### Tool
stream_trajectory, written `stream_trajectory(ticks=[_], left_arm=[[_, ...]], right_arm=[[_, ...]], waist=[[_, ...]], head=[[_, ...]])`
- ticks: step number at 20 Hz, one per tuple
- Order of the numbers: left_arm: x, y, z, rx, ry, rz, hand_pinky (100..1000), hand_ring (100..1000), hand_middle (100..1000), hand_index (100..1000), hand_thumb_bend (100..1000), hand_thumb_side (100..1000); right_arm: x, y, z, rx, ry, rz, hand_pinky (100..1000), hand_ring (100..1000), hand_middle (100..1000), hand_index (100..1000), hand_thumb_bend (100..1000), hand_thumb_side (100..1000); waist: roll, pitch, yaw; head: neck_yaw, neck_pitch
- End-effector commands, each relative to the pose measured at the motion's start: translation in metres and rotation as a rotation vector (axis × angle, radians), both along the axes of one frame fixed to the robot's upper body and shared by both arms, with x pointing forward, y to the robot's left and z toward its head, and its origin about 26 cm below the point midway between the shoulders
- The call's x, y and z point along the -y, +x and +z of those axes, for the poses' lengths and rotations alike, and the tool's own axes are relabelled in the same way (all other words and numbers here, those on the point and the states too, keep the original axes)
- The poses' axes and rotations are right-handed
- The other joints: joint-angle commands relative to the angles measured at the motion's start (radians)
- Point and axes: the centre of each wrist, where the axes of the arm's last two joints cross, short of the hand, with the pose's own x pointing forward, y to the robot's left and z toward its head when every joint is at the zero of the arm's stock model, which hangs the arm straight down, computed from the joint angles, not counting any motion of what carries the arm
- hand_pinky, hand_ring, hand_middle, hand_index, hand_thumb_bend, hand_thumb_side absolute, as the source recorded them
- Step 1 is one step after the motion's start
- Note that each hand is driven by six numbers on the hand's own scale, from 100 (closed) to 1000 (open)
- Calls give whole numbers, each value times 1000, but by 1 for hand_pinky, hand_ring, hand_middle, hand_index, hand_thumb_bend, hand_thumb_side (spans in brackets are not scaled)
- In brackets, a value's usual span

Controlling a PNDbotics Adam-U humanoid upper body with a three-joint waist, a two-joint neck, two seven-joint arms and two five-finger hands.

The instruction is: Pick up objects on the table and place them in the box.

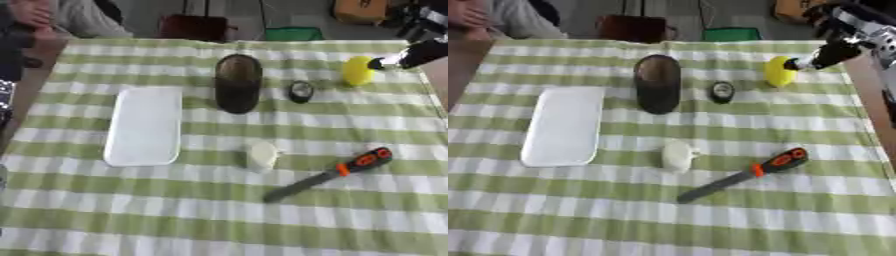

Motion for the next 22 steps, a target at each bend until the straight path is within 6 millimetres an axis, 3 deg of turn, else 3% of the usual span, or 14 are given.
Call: stream_trajectory(ticks=[1, 13, 22], left_arm=[[1, -3, 11, 38, 21, -17, 652, 748, 891, 844, 587, 747], [2, -2, 12, 40, 20, -27, 653, 747, 891, 843, 580, 751], [3, -2, 12, 38, 22, -32, 653, 747, 891, 844, 570, 758]], right_arm=[[1, 6, 6, 1, -3, -31, 670, 739, 828, 924, 714, 293], [-3, 13, -10, -17, -97, -110, 714, 790, 839, 930, 698, 311], [11, 12, -23, -59, -191, -186, 739, 812, 838, 933, 659, 325]], waist=[[-2, -15, 4], [-4, -12, 22], [-1, -17, 35]], head=[[-8, -18], [-16, -35], [-18, -49]])
